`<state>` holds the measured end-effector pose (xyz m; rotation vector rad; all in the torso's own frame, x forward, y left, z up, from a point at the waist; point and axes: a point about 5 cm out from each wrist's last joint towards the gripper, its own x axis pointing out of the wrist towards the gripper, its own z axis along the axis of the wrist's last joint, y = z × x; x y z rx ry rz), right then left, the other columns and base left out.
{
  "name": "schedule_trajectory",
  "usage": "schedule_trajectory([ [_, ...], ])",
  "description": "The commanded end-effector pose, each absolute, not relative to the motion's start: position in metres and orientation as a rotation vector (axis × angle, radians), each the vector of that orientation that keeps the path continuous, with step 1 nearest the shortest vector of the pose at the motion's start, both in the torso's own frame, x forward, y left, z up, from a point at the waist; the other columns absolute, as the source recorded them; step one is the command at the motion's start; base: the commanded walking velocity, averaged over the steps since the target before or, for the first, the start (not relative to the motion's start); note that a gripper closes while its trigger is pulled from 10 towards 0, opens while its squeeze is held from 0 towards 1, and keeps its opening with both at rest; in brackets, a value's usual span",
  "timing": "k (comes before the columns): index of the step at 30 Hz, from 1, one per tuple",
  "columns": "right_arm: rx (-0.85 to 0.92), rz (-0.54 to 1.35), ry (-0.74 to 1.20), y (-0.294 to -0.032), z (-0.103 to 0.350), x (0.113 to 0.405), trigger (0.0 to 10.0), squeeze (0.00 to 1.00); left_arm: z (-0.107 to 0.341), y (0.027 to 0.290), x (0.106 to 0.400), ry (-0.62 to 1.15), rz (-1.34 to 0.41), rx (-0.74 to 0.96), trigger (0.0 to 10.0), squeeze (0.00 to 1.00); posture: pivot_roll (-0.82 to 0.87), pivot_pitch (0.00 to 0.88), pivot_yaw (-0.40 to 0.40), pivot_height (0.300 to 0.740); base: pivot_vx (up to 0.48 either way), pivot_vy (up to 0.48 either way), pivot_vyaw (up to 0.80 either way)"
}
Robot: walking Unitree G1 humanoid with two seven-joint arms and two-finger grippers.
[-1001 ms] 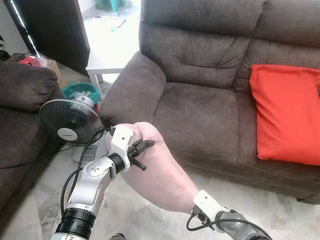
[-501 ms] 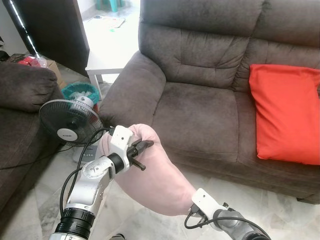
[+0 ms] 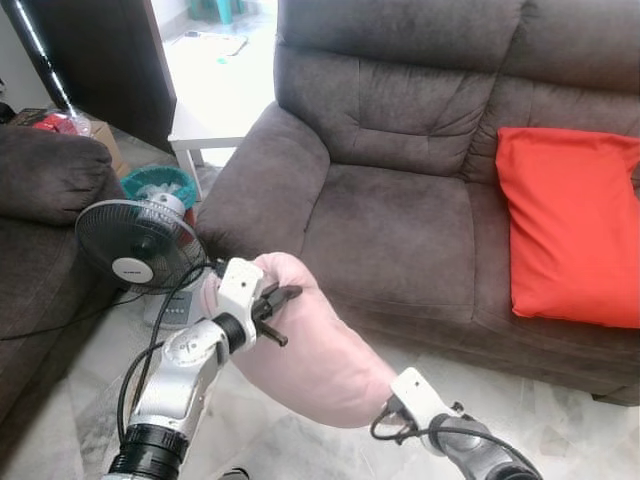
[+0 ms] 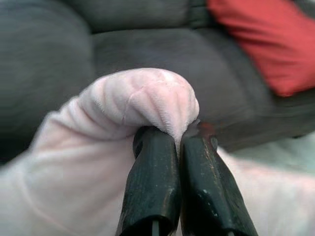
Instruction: Move the pillow to the sofa from floor
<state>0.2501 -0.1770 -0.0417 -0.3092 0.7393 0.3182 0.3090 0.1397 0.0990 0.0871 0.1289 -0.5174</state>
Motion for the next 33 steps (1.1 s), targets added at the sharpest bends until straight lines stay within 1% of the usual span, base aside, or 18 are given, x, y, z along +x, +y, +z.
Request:
schedule_trajectory([
  [1,-0.208,0.238,0.641,-0.181,-0.032,0.259,2.0,0.0,0.104,0.144,0.312,0.083,-0.456,0.128,10.0,0.0,0.13,0.081,-0.051,0.74,0.0,0.0,0.0],
  [2,-0.151,0.206,0.595,-0.184,-0.028,0.26,10.0,0.0,0.102,0.149,0.313,0.083,-0.411,0.13,10.0,0.0,0.13,0.08,-0.05,0.74,0.0,0.0,0.0],
  [4,-0.051,0.144,0.478,-0.196,-0.019,0.259,10.0,0.0,0.098,0.155,0.311,0.082,-0.338,0.133,10.0,0.0,0.12,0.076,-0.051,0.74,0.0,0.0,0.0],
  [6,-0.015,0.118,0.403,-0.202,-0.012,0.257,10.0,0.0,0.095,0.157,0.309,0.077,-0.303,0.135,10.0,0.0,0.11,0.07,-0.053,0.74,0.0,0.0,0.0],
  [7,-0.015,0.118,0.403,-0.202,-0.012,0.257,10.0,0.0,0.095,0.157,0.309,0.077,-0.303,0.135,10.0,0.0,0.11,0.07,-0.053,0.74,0.0,0.0,0.0],
  [8,0.006,0.093,0.339,-0.204,-0.003,0.258,10.0,0.0,0.094,0.156,0.307,0.056,-0.277,0.136,10.0,0.0,0.11,0.068,-0.054,0.74,0.0,0.0,0.0],
  [11,0.066,0.024,0.235,-0.205,0.014,0.265,10.0,0.0,0.098,0.152,0.303,0.002,-0.247,0.142,10.0,0.0,0.11,0.056,-0.059,0.74,0.0,0.0,0.0],
  [14,0.133,-0.035,0.127,-0.203,0.034,0.271,10.0,0.0,0.103,0.148,0.298,-0.063,-0.219,0.192,10.0,0.0,0.11,0.049,-0.06,0.74,0.0,0.0,0.0],
  [17,0.181,-0.042,0.041,-0.197,0.049,0.272,10.0,0.0,0.105,0.147,0.293,-0.106,-0.193,0.217,10.0,0.0,0.11,0.037,-0.063,0.74,0.0,0.0,0.0],
  [22,0.213,-0.049,-0.01,-0.196,0.057,0.27,10.0,0.0,0.107,0.147,0.289,-0.135,-0.186,0.238,10.0,0.0,0.11,0.023,-0.063,0.74,0.0,0.0,0.0],
  [23,0.196,-0.047,-0.014,-0.197,0.058,0.269,10.0,0.0,0.109,0.148,0.289,-0.143,-0.178,0.251,10.0,0.0,0.11,0.023,-0.063,0.74,0.0,0.0,0.0],
  [33,0.199,-0.068,-0.008,-0.202,0.064,0.26,10.0,0.0,0.115,0.156,0.285,-0.193,-0.145,0.285,10.0,0.0,0.11,0.0,-0.054,0.74,0.0,0.0,0.0],
])
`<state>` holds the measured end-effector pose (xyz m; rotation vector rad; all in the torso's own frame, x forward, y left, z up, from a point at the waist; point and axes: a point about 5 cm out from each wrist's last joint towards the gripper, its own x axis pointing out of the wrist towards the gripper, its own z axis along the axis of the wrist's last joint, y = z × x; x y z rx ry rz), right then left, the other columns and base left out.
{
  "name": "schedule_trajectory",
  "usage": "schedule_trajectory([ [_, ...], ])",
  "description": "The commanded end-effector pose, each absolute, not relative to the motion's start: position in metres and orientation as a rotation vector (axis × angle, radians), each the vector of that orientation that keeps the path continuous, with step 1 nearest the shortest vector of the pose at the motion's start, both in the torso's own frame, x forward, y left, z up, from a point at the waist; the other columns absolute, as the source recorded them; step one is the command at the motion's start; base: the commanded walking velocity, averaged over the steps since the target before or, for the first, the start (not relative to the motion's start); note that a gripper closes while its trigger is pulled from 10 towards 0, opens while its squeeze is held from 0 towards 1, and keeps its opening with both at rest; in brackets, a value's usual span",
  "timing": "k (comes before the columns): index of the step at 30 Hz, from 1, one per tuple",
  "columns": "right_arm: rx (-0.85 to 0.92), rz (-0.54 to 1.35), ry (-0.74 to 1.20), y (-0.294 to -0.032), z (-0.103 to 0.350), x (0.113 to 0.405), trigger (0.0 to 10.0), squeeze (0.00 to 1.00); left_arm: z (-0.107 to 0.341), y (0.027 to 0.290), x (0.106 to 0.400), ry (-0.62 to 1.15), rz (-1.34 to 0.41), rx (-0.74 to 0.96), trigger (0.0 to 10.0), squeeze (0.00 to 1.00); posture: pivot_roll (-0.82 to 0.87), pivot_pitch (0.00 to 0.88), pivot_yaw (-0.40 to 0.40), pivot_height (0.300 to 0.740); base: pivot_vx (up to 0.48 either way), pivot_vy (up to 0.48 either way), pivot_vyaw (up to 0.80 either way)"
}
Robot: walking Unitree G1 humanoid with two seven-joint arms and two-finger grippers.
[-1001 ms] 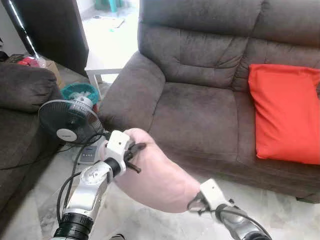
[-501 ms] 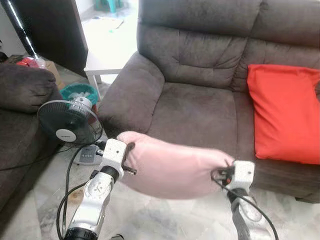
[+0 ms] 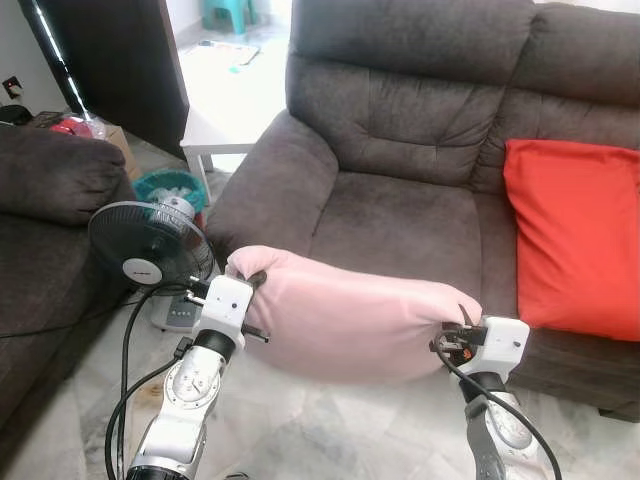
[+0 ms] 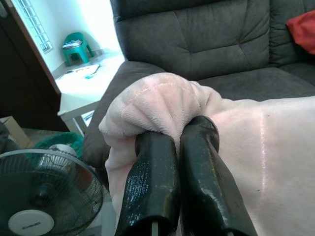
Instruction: Move the pillow to the sofa from floor
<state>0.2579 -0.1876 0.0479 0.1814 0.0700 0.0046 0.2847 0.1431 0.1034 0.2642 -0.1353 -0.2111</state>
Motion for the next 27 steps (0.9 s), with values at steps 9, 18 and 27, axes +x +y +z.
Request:
schedule_trajectory([
  [9,0.192,-0.062,-0.011,-0.199,0.069,0.263,10.0,0.0,0.12,0.151,0.29,-0.211,-0.158,0.285,10.0,0.0,0.12,0.022,-0.053,0.74,0.0,0.0,0.0],
  [18,0.169,-0.032,-0.027,-0.193,0.075,0.27,10.0,0.0,0.125,0.15,0.29,-0.227,-0.161,0.282,10.0,0.0,0.12,0.041,-0.058,0.74,0.233,0.0,0.0],
  [27,0.149,-0.021,-0.04,-0.192,0.08,0.274,10.0,0.0,0.132,0.154,0.295,-0.237,-0.145,0.293,10.0,0.0,0.12,0.055,-0.059,0.74,0.306,0.0,0.0],
])
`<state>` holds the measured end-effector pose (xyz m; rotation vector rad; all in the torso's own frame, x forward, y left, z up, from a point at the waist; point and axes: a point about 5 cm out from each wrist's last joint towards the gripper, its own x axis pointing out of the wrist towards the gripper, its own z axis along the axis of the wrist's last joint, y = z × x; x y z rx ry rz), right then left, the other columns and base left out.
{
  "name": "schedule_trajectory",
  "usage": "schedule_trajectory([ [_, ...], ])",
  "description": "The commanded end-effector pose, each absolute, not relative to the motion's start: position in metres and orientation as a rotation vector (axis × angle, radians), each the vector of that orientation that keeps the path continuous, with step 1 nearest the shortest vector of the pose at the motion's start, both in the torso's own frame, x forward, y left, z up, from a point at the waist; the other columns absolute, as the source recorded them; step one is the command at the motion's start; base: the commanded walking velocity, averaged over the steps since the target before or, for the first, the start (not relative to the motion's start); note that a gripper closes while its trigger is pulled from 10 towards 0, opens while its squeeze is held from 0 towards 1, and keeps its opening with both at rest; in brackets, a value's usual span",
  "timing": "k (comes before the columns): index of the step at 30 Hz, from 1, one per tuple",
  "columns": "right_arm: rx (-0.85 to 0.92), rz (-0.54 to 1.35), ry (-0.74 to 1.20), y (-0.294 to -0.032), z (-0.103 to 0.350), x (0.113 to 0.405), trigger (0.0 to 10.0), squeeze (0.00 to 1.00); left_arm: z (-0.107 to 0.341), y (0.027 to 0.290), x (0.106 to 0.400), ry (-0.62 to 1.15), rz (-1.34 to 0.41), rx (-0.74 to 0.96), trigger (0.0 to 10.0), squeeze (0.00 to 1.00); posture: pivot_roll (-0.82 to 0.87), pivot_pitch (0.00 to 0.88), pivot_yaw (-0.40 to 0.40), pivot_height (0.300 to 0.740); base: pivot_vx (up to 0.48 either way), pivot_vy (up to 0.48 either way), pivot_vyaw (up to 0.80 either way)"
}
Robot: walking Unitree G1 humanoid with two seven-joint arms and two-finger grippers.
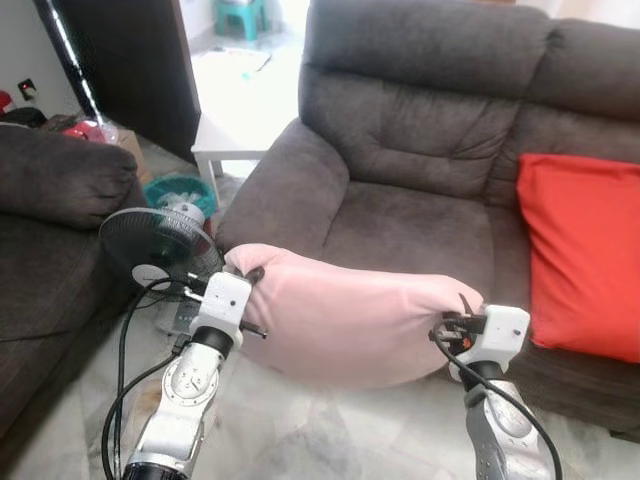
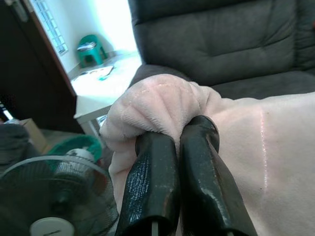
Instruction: Move the pillow to the sofa from floor
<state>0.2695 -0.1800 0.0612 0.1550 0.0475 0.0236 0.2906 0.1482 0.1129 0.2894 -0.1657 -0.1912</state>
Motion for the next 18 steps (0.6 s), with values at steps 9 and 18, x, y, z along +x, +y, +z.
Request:
schedule_trajectory([
  [9,0.153,-0.033,-0.054,-0.194,0.085,0.2762,10.0,0.0,0.1371,0.1506,0.2969,-0.256,-0.154,0.287,10.0,0.0,0.12,0.06,-0.06,0.74,0.325,0.0,0.0],
  [18,0.171,-0.029,-0.057,-0.1929,0.0875,0.2803,10.0,0.0,0.1409,0.1517,0.2991,-0.265,-0.15,0.289,10.0,0.0,0.13,0.059,-0.061,0.74,0.325,0.0,-0.18],
])
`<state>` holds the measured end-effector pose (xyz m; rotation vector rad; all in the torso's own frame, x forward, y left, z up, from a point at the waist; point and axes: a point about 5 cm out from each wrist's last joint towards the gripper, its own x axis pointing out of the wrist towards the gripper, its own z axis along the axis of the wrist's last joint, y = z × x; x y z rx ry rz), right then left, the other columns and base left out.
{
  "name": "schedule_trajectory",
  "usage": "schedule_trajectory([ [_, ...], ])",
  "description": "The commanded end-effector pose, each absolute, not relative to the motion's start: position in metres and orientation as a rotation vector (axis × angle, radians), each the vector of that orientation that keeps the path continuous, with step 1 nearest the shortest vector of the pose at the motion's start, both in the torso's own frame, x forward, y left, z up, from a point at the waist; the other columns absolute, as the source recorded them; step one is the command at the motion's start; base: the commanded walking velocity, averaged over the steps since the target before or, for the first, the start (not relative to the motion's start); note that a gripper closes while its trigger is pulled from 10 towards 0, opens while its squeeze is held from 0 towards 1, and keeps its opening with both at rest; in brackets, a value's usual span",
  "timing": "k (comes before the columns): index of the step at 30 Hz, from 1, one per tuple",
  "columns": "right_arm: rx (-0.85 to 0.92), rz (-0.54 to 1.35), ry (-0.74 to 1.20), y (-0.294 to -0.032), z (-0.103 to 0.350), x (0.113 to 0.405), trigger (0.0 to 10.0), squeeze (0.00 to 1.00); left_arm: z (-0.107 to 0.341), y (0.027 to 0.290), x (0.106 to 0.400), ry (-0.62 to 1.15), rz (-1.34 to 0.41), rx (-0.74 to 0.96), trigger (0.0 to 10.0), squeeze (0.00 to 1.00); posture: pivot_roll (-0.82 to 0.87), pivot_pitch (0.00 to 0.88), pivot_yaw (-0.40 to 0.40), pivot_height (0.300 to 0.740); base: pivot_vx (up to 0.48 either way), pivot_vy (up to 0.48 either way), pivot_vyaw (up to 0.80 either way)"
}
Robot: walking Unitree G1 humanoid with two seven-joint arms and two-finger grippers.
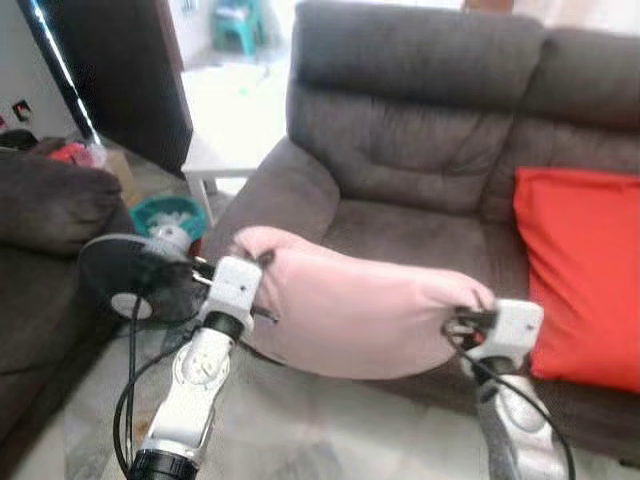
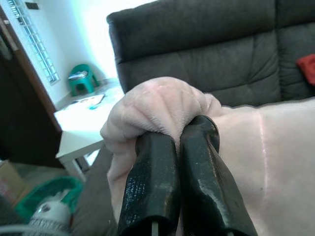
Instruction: Move the pillow to the sofa from floor
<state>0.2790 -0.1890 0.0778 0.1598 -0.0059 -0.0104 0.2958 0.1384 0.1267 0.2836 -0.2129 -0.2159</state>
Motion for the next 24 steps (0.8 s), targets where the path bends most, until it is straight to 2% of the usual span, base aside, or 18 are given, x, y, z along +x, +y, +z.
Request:
schedule_trajectory([
  [1,0.167,-0.029,-0.059,-0.192,0.088,0.281,10.0,0.0,0.143,0.153,0.3,-0.271,-0.146,0.29,10.0,0.0,0.13,0.059,-0.061,0.74,0.319,0.0,-0.71],
  [16,0.114,0.012,-0.076,-0.189,0.093,0.282,10.0,0.0,0.157,0.155,0.304,-0.307,-0.123,0.278,10.0,0.0,0.13,0.059,-0.065,0.74,0.323,0.0,-0.05],
  [20,0.108,0.018,-0.074,-0.188,0.093,0.283,10.0,0.0,0.158,0.153,0.305,-0.309,-0.125,0.276,10.0,0.0,0.14,0.06,-0.066,0.74,0.323,0.0,0.79],
  [24,0.13,0.007,-0.064,-0.188,0.091,0.283,10.0,0.0,0.159,0.152,0.305,-0.314,-0.131,0.273,10.0,0.0,0.14,0.06,-0.066,0.74,0.324,0.0,0.0],
])
